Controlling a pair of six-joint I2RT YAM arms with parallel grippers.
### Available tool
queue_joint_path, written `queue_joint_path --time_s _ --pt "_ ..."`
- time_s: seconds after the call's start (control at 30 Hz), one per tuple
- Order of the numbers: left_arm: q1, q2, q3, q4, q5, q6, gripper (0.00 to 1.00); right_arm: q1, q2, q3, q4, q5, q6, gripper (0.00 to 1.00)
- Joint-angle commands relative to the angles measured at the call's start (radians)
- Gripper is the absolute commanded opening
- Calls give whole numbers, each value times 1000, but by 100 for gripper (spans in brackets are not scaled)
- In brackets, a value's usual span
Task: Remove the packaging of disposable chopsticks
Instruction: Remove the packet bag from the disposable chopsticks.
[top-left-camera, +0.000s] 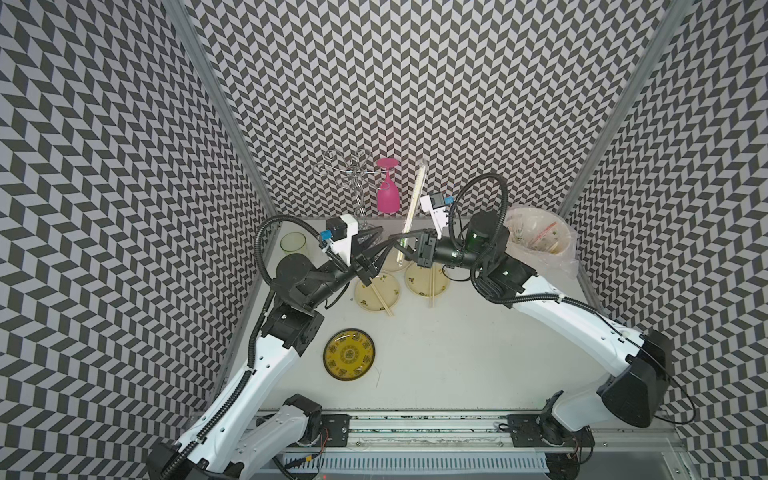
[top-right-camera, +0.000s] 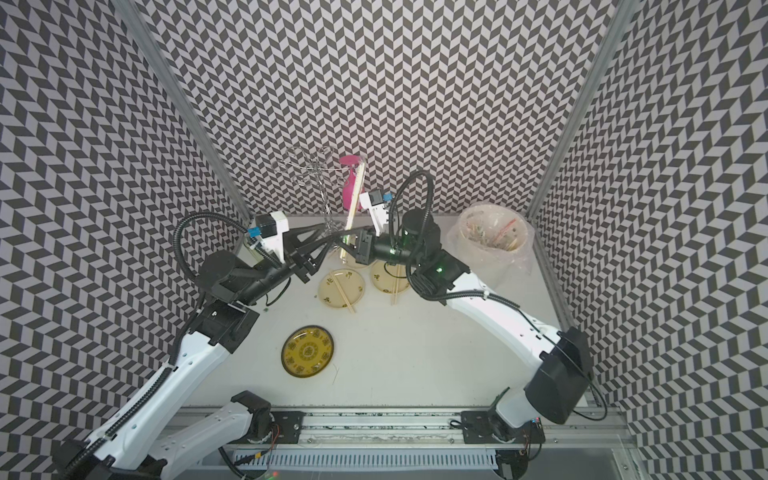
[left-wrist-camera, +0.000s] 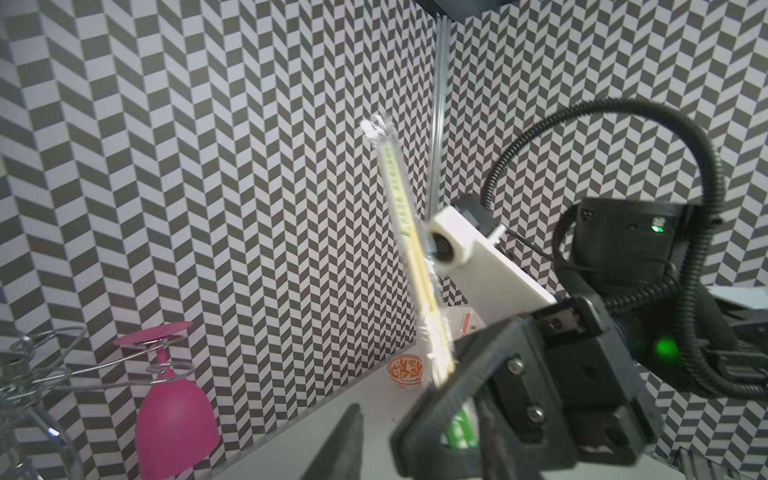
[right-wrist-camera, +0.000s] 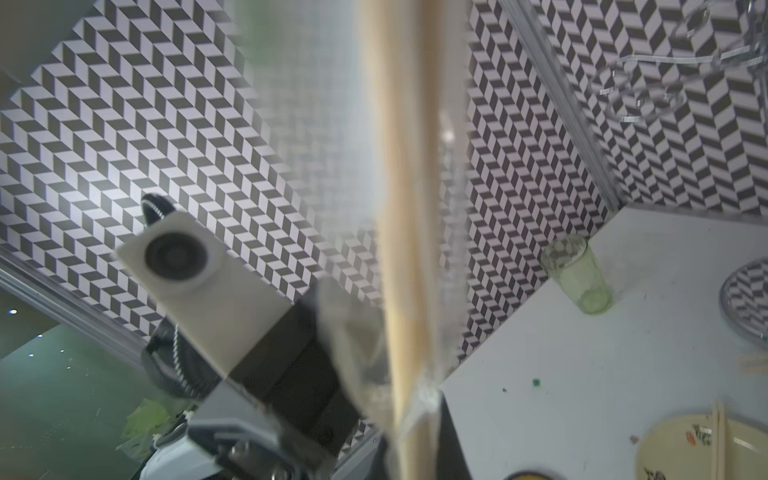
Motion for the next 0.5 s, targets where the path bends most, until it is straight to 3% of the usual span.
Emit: queue_joint_path --time_s 0.0,0.1,0.27,0.47 --pt "55 -4 4 65 107 -83 74 13 -98 -109 18 -92 -125 0" --pt "57 15 17 84 223 -97 75 26 -147 -207 -25 -161 -199 0" --pt "56 88 26 196 413 -250 76 88 -183 -268 -141 -219 -351 0" --pt "55 104 -1 344 518 -365 76 108 -178 -301 -172 -254 -392 0"
